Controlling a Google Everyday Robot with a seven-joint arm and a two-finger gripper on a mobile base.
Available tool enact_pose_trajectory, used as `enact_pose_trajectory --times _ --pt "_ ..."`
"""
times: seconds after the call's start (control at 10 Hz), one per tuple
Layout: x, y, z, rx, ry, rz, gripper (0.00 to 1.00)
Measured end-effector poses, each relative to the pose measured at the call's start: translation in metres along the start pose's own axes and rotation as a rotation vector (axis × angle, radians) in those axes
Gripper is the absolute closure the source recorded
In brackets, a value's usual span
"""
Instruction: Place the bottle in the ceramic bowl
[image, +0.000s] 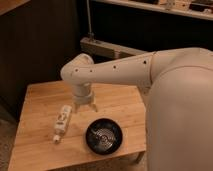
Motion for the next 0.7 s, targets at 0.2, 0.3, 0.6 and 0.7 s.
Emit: enact_pose_trajectory --times 0.2,0.3,0.6,0.7 --pt "-0.001 0.0 0.0 -0.002 0.003 0.002 0.35" --pt "-0.002 0.0 0.001 -0.009 0.008 0.008 0.35" --pt "-0.04 -0.021 0.008 -0.088 0.025 0.061 0.35" --pt "-0.062 -0.034 0.014 -0.132 0.034 0.089 0.35"
